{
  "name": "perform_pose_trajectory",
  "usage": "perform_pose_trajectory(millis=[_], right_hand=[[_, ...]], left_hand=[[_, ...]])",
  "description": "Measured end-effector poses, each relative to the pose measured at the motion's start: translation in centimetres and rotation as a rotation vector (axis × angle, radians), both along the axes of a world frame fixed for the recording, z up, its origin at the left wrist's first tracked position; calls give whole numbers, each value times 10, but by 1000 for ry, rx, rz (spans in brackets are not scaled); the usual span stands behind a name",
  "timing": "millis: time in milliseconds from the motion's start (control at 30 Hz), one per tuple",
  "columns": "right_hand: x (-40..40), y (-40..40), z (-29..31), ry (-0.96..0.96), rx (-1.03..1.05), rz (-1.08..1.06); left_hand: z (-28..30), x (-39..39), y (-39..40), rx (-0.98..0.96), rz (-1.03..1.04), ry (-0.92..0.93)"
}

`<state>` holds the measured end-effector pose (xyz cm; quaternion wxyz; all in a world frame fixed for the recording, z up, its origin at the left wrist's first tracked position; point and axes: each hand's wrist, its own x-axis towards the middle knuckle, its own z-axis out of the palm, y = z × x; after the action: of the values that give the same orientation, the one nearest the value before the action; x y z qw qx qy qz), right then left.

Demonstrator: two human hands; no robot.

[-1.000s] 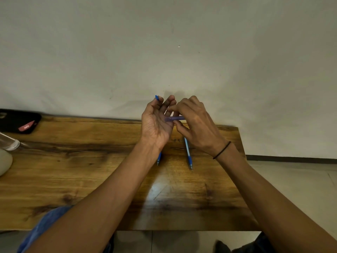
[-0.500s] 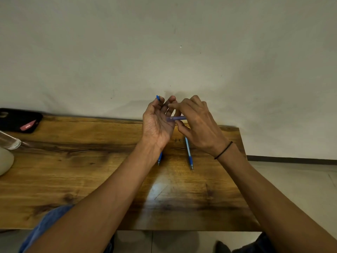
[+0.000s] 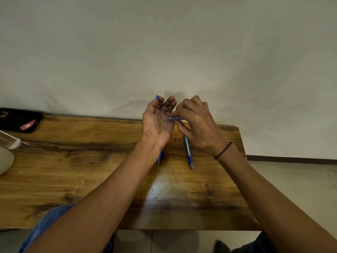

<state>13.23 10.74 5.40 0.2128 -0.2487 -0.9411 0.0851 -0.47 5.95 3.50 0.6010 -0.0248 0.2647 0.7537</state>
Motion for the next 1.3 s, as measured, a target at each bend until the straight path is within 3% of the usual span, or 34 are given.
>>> perform_pose_trajectory(millis=[367, 533, 767, 833, 933, 1133, 1300], right_hand=[[7, 6, -7, 258, -239, -113], [9, 8, -6, 293, -264, -131], [12, 7, -6, 294, -248, -116], [12, 7, -6, 304, -249, -117], [12, 8, -6, 301, -248, -136], [15, 11, -8, 310, -233, -192], [16, 13, -11, 325, -225, -201]], left_hand=[[1, -7, 0, -118, 111, 17], [-11, -13, -5, -370, 243, 6], [-17, -15, -6, -373, 245, 29], [-16, -14, -6, -369, 170, 113], [-12, -10, -7, -371, 88, 402], [-10, -9, -6, -194, 241, 1023], [-11, -6, -5, -135, 202, 1040]])
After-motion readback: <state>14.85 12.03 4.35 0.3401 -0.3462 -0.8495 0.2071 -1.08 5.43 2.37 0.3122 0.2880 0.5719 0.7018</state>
